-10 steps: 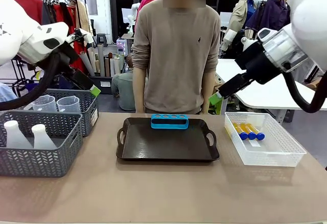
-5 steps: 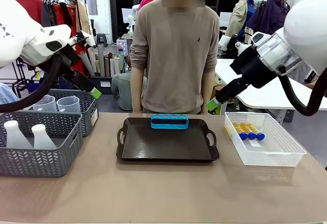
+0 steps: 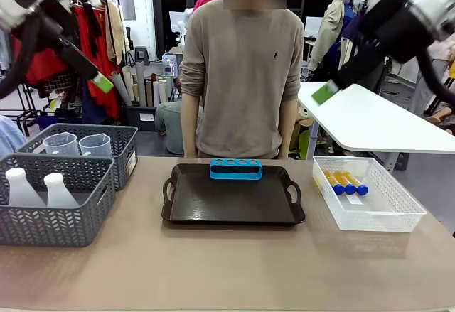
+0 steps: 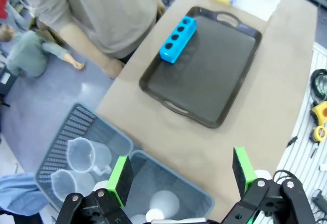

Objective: Prepare the laboratory tools.
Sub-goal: Pick up one Large Measuring Cup and place it on the Handle tray.

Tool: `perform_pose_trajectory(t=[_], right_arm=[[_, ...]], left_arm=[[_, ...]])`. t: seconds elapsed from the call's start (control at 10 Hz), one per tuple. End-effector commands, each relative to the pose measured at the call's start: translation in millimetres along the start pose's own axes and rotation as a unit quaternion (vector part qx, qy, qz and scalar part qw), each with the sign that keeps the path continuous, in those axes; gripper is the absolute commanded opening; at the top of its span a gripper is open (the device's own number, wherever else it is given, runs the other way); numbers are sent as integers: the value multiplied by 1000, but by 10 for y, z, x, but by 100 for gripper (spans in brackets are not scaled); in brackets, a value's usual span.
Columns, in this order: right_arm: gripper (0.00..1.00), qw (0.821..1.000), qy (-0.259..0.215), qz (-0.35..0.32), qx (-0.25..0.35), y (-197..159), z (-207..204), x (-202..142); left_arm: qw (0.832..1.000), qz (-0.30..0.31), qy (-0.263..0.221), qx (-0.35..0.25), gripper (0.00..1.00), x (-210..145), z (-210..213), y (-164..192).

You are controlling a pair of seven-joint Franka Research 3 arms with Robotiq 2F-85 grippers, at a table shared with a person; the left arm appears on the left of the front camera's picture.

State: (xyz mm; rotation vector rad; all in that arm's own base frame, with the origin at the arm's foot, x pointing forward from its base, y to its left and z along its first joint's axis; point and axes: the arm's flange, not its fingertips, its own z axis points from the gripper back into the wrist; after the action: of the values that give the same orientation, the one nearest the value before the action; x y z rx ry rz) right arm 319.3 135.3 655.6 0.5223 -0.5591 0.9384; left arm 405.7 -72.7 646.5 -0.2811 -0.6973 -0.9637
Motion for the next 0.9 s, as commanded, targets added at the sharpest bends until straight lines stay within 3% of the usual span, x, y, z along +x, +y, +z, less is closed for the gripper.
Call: perform_pose_trajectory(t=[0.0, 0.8], right_arm=[[100, 1000, -25, 5, -3, -218, 254, 50], [100, 996, -79, 0, -29, -618, 1020, -168]], left_arm=[[1000, -18, -13, -11, 100, 42, 102, 177], [998, 11, -53, 23, 100, -25, 423, 343]])
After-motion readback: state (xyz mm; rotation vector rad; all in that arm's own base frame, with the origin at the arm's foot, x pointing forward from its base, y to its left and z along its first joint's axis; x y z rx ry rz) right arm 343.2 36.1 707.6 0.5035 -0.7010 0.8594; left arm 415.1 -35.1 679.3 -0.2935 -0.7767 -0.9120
